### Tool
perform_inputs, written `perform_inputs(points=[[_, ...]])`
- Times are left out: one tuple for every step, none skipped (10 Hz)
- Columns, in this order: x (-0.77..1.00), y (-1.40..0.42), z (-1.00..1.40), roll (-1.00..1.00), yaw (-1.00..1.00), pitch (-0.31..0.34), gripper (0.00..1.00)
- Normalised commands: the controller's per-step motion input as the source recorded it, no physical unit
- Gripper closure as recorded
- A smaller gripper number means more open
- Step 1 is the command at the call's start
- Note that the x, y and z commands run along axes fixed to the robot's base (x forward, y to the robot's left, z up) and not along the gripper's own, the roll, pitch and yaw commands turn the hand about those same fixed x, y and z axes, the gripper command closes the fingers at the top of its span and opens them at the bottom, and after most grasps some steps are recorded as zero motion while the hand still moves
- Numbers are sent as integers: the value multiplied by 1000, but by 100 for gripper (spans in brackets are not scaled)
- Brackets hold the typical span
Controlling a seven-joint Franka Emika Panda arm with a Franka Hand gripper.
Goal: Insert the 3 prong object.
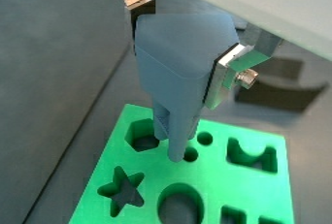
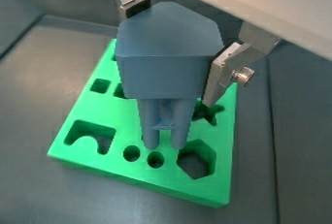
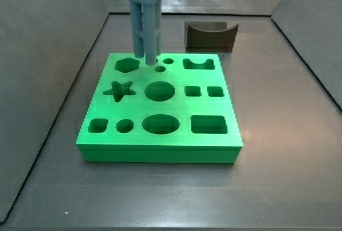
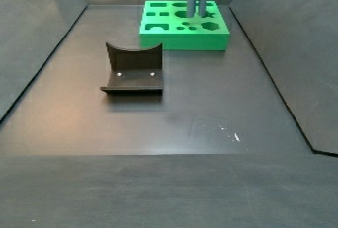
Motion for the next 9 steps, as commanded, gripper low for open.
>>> perform_inputs(points=[[157, 63, -331, 0, -969, 0, 100], [257, 154, -269, 0, -866, 0, 100], [300, 223, -240, 0, -783, 0, 100], [334, 214, -214, 0, -789, 0, 100], [334, 214, -209, 0, -786, 0, 100], [217, 220, -189, -1, -589, 0, 100], [-23, 0, -214, 44, -3, 0, 100], [-183, -3, -531, 0, 149, -246, 100], [-97, -71, -363, -157, 646, -141, 100]])
